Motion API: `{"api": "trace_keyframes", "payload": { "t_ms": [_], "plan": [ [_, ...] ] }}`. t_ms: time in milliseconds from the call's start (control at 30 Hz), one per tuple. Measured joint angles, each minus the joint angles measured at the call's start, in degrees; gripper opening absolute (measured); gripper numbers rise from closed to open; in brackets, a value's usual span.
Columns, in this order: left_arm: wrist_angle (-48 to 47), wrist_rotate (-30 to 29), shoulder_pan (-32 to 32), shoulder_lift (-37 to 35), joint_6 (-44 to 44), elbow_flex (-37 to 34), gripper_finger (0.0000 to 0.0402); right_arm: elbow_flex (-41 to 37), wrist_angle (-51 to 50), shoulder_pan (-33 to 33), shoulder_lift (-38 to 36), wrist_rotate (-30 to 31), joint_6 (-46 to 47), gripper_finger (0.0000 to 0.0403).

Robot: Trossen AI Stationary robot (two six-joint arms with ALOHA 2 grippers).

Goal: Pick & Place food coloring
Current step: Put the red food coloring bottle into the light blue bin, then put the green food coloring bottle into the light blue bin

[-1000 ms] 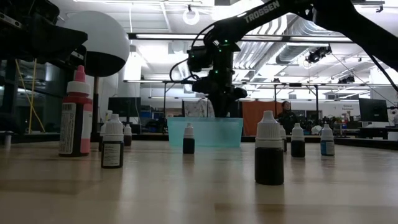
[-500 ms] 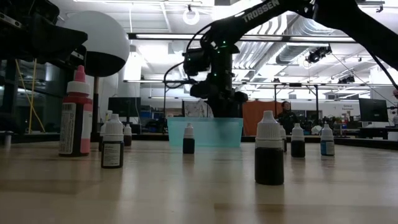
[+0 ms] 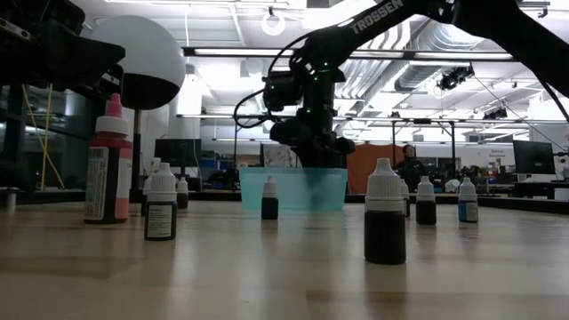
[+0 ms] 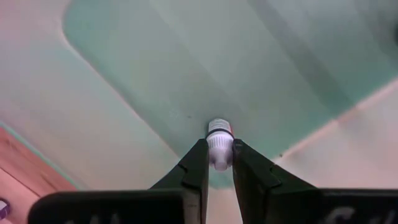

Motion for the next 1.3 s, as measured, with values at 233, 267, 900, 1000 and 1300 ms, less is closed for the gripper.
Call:
{"api": "trace_keyframes", "payload": {
  "t_ms": [233,267,900,1000,1300],
  "plan": [
    [0.0,0.0,0.02,0.0,0.0,0.0,0.0001,-0.35,0.39,0.02,-1.04,0.51,-0.66,0.0092],
    [0.0,0.0,0.02,-0.02,0.02,0.0,0.0001,-0.35,0.2,0.02,-1.48,0.6,-0.9,0.0099],
    [0.0,0.01,0.0,-0.02,0.02,0.0,0.0001,-0.22,-3.89,0.02,-11.58,5.24,-2.29,0.0165],
    [0.0,0.0,0.02,0.0,0.02,0.0,0.0001,-0.22,-5.08,0.7,-15.26,6.09,-2.61,0.0165],
    [0.0,0.0,0.02,-0.02,0.02,0.0,0.0001,-0.15,-20.21,4.83,-24.18,7.7,-3.4,0.0165]
  ]
}}
